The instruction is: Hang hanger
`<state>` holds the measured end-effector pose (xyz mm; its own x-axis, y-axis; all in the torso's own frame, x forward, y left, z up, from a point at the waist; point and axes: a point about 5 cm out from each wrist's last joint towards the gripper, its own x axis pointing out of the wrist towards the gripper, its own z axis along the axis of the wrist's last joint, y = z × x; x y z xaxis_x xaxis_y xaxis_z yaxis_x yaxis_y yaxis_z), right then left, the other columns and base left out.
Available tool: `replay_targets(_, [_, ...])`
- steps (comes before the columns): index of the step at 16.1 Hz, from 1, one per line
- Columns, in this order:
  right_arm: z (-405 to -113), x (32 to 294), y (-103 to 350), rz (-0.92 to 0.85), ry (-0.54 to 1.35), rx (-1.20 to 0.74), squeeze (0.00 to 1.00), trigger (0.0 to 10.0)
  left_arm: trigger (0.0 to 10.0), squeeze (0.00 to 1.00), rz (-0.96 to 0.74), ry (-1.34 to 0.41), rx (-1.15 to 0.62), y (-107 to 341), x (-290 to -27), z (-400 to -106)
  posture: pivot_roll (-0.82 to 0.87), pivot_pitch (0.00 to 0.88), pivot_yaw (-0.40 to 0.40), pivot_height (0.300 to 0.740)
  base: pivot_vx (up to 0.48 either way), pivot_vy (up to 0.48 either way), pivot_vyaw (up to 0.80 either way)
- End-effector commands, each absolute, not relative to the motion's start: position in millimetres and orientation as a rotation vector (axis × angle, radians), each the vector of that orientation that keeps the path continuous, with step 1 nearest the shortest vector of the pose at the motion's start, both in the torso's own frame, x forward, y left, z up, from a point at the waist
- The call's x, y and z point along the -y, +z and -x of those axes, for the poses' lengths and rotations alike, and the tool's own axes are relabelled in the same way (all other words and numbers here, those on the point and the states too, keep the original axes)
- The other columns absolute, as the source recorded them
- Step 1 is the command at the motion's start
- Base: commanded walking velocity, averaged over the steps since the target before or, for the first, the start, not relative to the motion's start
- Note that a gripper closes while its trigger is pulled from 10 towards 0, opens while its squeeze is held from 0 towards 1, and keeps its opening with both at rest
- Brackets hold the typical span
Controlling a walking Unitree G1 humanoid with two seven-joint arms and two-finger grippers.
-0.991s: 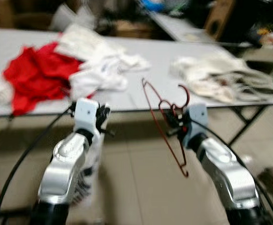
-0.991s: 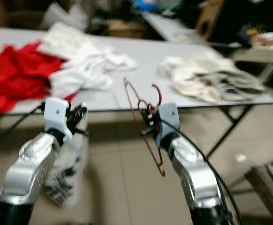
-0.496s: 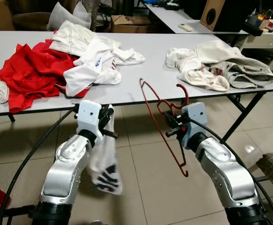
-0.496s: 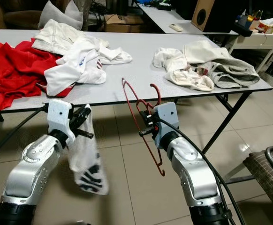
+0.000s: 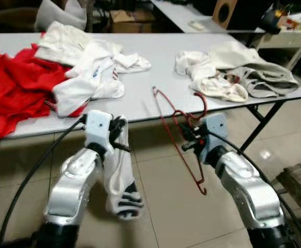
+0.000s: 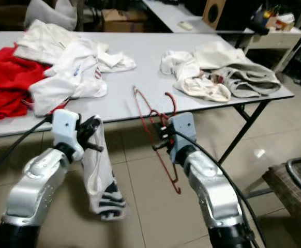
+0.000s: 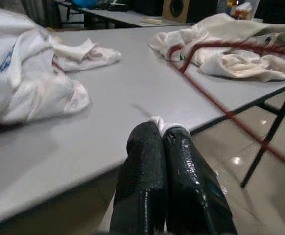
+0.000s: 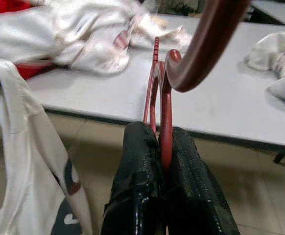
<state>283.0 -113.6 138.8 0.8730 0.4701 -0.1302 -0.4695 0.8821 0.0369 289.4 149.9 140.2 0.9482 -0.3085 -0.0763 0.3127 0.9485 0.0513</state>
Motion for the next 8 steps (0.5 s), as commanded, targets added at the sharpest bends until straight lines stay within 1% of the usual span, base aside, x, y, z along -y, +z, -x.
replay_targets(1, [-283.2,125.5,139.1,0.014,0.452,-0.138,0.00,10.0,10.0,0.00,-0.048,-0.358,-0.024,149.0,-138.2,-291.7,-0.04,0.000,-0.089,0.740,0.334,0.000,-0.79])
replay_targets(2, [-283.2,125.7,139.2,0.014,0.452,-0.138,0.00,10.0,10.0,0.00,-0.048,-0.358,-0.023,149.1,-138.1,-291.7,-0.04,0.000,-0.089,0.740,0.334,0.000,-0.79])
replay_targets(4, [-284.3,128.8,141.8,0.033,0.466,-0.128,0.00,10.0,10.0,0.00,-0.047,-0.355,-0.005,154.3,-138.0,-294.4,-0.04,0.000,-0.096,0.740,0.336,0.000,0.00])
replay_targets(6, [-287.1,137.9,148.3,0.081,0.509,-0.111,0.00,10.0,10.0,0.00,-0.055,-0.345,0.030,165.4,-141.1,-302.0,-0.04,0.000,-0.096,0.740,0.336,0.000,0.00])
replay_targets(8, [-283.9,146.8,157.1,0.145,0.627,-0.098,0.00,10.0,10.0,0.00,-0.088,-0.294,0.053,178.4,-153.5,-315.4,-0.04,0.000,-0.094,0.740,0.334,0.000,0.00])
